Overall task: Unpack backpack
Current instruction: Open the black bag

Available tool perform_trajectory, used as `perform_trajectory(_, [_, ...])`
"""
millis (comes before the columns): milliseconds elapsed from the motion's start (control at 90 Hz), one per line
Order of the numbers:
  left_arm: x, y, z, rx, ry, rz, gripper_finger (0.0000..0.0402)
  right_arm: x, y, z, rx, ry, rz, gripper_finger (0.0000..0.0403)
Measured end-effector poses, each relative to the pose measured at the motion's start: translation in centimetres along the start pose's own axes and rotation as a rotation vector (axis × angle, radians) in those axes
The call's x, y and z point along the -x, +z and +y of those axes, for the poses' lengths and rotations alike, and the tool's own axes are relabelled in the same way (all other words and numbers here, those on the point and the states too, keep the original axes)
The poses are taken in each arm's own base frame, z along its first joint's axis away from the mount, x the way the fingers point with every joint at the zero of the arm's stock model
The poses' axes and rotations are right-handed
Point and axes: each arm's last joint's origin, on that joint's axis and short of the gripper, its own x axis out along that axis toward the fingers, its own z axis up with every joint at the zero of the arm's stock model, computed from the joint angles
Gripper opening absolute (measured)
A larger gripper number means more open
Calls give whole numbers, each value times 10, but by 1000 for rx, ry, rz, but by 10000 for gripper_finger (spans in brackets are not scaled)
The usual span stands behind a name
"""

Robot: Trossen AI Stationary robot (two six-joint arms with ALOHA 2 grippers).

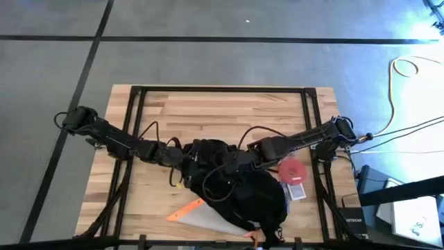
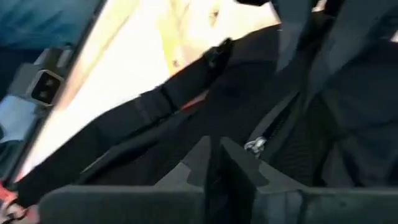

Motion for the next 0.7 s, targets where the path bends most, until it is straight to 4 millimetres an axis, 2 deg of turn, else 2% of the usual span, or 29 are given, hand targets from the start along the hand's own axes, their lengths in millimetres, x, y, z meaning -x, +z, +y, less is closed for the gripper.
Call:
perform_trajectory(222, [0, 0, 0, 0, -3, -2, 17, 14, 9, 3, 124, -29, -30, 124])
perform_trajectory(478, [0, 0, 0, -3, -3, -2, 17, 14, 8, 46, 523, -209, 21, 254])
perform_trajectory(578, [0, 0, 0, -3, -3, -3, 17, 11, 6, 59, 627, -353, 68, 279])
perform_trajectory(700, [0, 0, 0, -3, -3, -5, 17, 6, 5, 70, 708, -475, 108, 278])
